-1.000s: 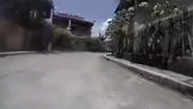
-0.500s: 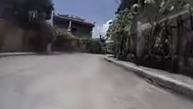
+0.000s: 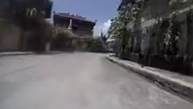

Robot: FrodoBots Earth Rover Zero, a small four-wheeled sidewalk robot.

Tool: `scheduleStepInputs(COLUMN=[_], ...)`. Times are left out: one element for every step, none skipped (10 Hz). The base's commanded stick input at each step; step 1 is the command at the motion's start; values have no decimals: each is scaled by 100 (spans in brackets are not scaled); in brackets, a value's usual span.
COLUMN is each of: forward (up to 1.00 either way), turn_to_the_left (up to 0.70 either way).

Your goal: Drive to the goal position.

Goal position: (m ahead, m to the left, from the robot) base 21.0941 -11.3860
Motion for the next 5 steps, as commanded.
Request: scheduleStepInputs(forward=[85, 85, 85, 85, 85], turn_to_the_left=[0, 0, 0, 0, 0])
